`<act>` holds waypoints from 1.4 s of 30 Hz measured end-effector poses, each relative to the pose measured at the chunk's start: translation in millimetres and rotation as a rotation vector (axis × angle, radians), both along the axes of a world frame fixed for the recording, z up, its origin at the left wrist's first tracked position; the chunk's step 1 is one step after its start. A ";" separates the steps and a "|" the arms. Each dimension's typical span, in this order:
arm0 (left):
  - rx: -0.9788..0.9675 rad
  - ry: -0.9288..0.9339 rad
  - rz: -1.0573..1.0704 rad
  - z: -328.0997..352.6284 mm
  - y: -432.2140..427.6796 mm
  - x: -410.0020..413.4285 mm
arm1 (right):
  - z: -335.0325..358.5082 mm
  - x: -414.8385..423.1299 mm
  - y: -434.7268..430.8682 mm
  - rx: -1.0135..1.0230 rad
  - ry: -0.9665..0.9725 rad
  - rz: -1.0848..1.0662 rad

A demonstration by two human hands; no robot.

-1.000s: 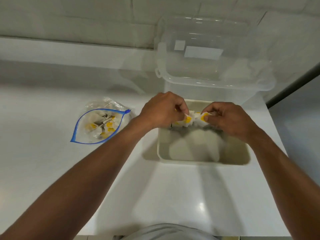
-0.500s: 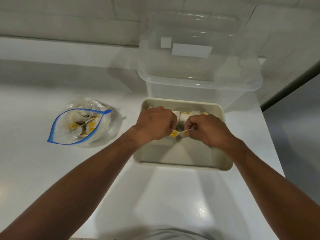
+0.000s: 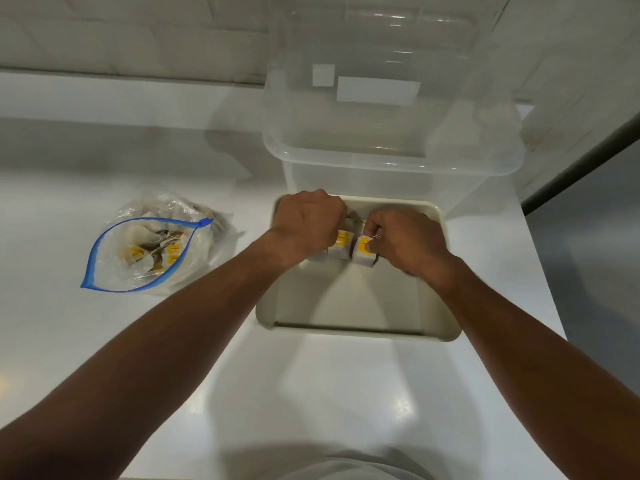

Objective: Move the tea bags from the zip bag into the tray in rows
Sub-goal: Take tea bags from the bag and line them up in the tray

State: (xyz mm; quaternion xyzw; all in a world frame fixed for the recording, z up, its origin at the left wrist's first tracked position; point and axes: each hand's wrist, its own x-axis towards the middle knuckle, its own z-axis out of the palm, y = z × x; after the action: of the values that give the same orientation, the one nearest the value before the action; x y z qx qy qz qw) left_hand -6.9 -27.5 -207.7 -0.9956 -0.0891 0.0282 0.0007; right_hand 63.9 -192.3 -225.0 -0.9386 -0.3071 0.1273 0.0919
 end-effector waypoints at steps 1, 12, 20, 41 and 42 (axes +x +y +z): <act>0.018 -0.008 0.004 -2.1 0.2 -0.7 | -1.6 -0.8 -0.7 -0.003 -0.021 0.003; 0.104 -0.068 -0.014 -14.9 1.9 -3.0 | -5.5 -8.7 0.4 -0.030 -0.177 -0.017; 0.065 -0.148 -0.057 -6.8 2.4 -19.7 | 6.3 -27.0 -5.2 -0.027 -0.215 -0.028; 0.145 0.077 -0.245 -18.9 -17.7 -56.8 | -0.3 -52.8 -7.3 -0.208 -0.207 0.061; 0.137 0.070 -0.245 -17.2 -18.3 -57.1 | -0.2 -52.4 -7.5 -0.199 -0.205 0.059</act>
State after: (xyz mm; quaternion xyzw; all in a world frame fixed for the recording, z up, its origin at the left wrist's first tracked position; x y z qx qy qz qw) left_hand -64.0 -45.8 -224.9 -0.9951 0.0314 0.0565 0.0753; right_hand 11.5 -199.8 -225.2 -0.9418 -0.3281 0.0632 -0.0371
